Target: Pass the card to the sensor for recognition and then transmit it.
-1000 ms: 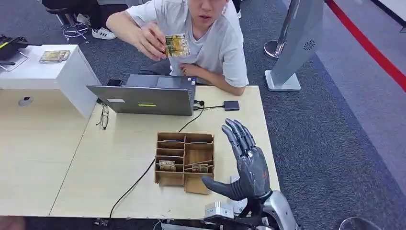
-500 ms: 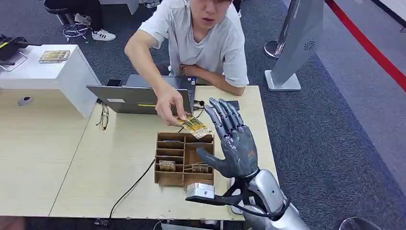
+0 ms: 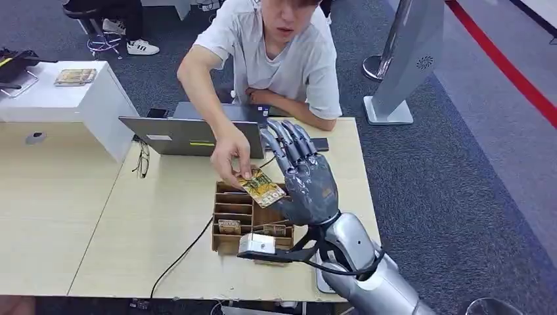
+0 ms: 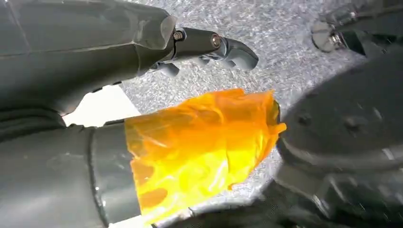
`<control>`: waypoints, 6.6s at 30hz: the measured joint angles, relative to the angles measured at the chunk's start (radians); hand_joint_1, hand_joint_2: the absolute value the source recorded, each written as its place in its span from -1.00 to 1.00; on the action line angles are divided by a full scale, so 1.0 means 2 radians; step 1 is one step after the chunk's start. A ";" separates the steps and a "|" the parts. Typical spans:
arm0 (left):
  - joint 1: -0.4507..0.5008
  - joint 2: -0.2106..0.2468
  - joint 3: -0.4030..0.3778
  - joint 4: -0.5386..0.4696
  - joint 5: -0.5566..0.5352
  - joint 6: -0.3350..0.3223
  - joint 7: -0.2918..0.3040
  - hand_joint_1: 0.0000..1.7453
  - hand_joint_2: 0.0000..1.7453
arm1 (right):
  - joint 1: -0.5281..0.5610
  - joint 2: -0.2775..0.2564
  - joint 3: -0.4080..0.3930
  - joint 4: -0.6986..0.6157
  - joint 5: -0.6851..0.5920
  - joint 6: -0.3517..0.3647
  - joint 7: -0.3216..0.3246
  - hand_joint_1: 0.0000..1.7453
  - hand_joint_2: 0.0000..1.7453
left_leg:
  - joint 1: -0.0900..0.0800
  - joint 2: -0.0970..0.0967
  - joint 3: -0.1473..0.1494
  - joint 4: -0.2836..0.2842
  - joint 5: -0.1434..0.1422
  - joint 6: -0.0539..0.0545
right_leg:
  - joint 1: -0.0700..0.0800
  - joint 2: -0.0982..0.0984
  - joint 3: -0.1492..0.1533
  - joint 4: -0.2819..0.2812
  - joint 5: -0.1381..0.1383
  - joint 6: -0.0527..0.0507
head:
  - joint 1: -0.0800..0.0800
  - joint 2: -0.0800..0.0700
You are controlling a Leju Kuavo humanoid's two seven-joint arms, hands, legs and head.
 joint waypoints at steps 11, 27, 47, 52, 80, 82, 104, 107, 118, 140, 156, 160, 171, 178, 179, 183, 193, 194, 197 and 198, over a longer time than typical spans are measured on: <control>-0.079 -0.020 -0.213 0.048 -0.235 0.402 -0.004 -1.00 -1.00 | 0.010 0.000 -0.031 -0.018 0.059 0.046 0.035 -1.00 1.00 | -0.001 0.001 -0.002 0.001 0.002 0.002 | -0.001 0.002 -0.003 0.000 0.003 0.001 | 0.000 0.000; -0.080 -0.016 -0.258 0.052 -0.229 0.392 -0.005 -1.00 -1.00 | 0.017 0.000 -0.040 -0.027 0.060 0.046 0.034 -1.00 1.00 | -0.001 0.001 -0.003 0.001 0.002 0.002 | -0.001 0.002 -0.004 0.000 0.003 0.001 | 0.000 0.000; -0.082 -0.015 -0.271 0.052 -0.226 0.384 0.003 -1.00 -1.00 | 0.028 0.000 -0.045 -0.044 0.058 0.045 0.024 1.00 1.00 | -0.001 0.001 -0.003 0.001 0.002 0.002 | -0.001 0.002 -0.004 0.000 0.003 0.001 | 0.000 0.000; -0.082 -0.015 -0.274 0.052 -0.223 0.384 0.004 -1.00 -1.00 | 0.030 0.000 -0.049 -0.046 0.058 0.045 0.021 1.00 1.00 | -0.001 0.001 -0.003 0.001 0.002 0.002 | -0.001 0.002 -0.004 0.000 0.003 0.001 | 0.000 0.000; -0.080 -0.007 -0.286 0.052 -0.193 0.386 0.012 -1.00 -1.00 | 0.092 -0.001 -0.086 -0.112 -0.274 0.148 -0.102 1.00 1.00 | -0.001 0.001 -0.004 0.001 0.002 0.002 | -0.001 0.002 -0.004 0.000 0.003 0.001 | 0.000 0.000; -0.080 -0.006 -0.286 0.052 -0.191 0.388 0.011 -1.00 -1.00 | 0.104 -0.001 -0.096 -0.116 -0.332 0.177 -0.119 1.00 1.00 | -0.001 0.001 -0.004 0.001 0.002 0.002 | -0.001 0.001 -0.004 0.000 0.003 0.001 | 0.000 0.000; -0.107 0.011 -0.319 0.107 -0.142 0.425 -0.018 -1.00 -1.00 | 0.205 -0.026 -0.170 -0.072 -0.672 0.409 -0.118 1.00 1.00 | -0.001 0.001 -0.004 0.001 0.002 0.002 | -0.001 0.002 -0.004 0.000 0.003 0.001 | 0.000 0.000; -0.111 0.013 -0.327 0.116 -0.134 0.429 -0.021 -1.00 -1.00 | 0.210 -0.029 -0.170 -0.064 -0.690 0.422 -0.116 1.00 1.00 | -0.001 0.001 -0.004 0.001 0.002 0.002 | -0.001 0.002 -0.004 0.000 0.003 0.001 | 0.000 0.000; -0.121 0.020 -0.351 0.137 -0.116 0.438 -0.026 -1.00 -1.00 | 0.215 -0.036 -0.170 -0.043 -0.714 0.446 -0.112 1.00 1.00 | -0.001 0.001 -0.004 0.001 0.002 0.002 | -0.001 0.002 -0.004 0.000 0.003 0.001 | 0.000 0.000; -0.123 0.021 -0.400 0.164 -0.044 0.484 -0.024 -1.00 -1.00 | 0.235 -0.047 -0.169 -0.030 -0.744 0.462 -0.126 1.00 1.00 | -0.001 0.001 -0.004 0.001 0.002 0.002 | -0.001 0.002 -0.004 0.000 0.003 0.001 | 0.000 0.000; -0.121 0.036 -0.432 0.170 -0.007 0.483 -0.037 -1.00 -1.00 | 0.265 -0.065 -0.178 -0.015 -0.747 0.456 -0.138 1.00 1.00 | -0.001 0.001 -0.004 0.001 0.002 0.002 | -0.001 0.002 -0.004 -0.001 0.003 0.001 | 0.000 0.000; -0.120 0.043 -0.438 0.170 -0.001 0.482 -0.039 -1.00 -1.00 | 0.271 -0.069 -0.178 -0.007 -0.747 0.456 -0.139 1.00 1.00 | -0.001 0.001 -0.004 0.001 0.002 0.002 | -0.001 0.002 -0.004 -0.001 0.003 0.001 | 0.000 0.000; -0.116 0.044 -0.459 0.170 0.022 0.500 -0.021 -1.00 -1.00 | 0.290 -0.075 -0.184 0.009 -0.740 0.429 -0.142 1.00 1.00 | -0.001 0.001 -0.004 0.001 0.002 0.003 | -0.001 0.001 -0.004 -0.001 0.003 0.001 | 0.000 0.000; -0.116 0.039 -0.478 0.170 0.028 0.505 -0.014 -1.00 -1.00 | 0.309 -0.078 -0.195 0.005 -0.738 0.425 -0.147 1.00 1.00 | -0.001 0.001 -0.004 0.001 0.002 0.003 | -0.001 0.001 -0.004 -0.001 0.003 0.001 | 0.000 0.000; -0.116 0.039 -0.480 0.170 0.029 0.506 -0.014 -1.00 -1.00 | 0.311 -0.079 -0.196 0.004 -0.738 0.424 -0.147 1.00 1.00 | -0.001 0.001 -0.004 0.001 0.002 0.003 | -0.001 0.001 -0.004 -0.001 0.003 0.001 | 0.000 0.000; -0.116 0.039 -0.487 0.170 0.036 0.507 -0.012 -1.00 -1.00 | 0.315 -0.080 -0.200 0.002 -0.737 0.424 -0.147 1.00 1.00 | -0.001 0.001 -0.004 0.001 0.002 0.003 | -0.001 0.002 -0.004 -0.001 0.003 0.001 | 0.000 0.000; -0.118 0.048 -0.499 0.170 0.055 0.499 -0.020 -1.00 -1.00 | 0.310 -0.081 -0.204 -0.005 -0.698 0.399 -0.136 1.00 1.00 | -0.001 0.001 -0.004 0.001 0.002 0.003 | -0.001 0.002 -0.004 -0.001 0.003 0.001 | 0.000 0.000; -0.118 0.049 -0.501 0.170 0.058 0.499 -0.020 -1.00 -1.00 | 0.310 -0.081 -0.204 -0.006 -0.691 0.393 -0.134 1.00 1.00 | -0.001 0.001 -0.004 0.001 0.002 0.003 | -0.001 0.002 -0.004 -0.001 0.003 0.001 | 0.000 0.000; -0.118 0.054 -0.507 0.170 0.067 0.500 -0.020 -1.00 -1.00 | 0.307 -0.085 -0.204 -0.013 -0.672 0.376 -0.125 1.00 1.00 | -0.001 0.001 -0.004 0.001 0.002 0.003 | -0.001 0.001 -0.004 -0.001 0.003 0.001 | 0.000 0.000; -0.118 0.055 -0.509 0.170 0.069 0.500 -0.020 -1.00 -1.00 | 0.305 -0.086 -0.204 -0.014 -0.669 0.374 -0.122 1.00 1.00 | -0.001 0.002 -0.004 0.001 0.002 0.003 | -0.001 0.001 -0.004 -0.001 0.003 0.001 | 0.000 0.000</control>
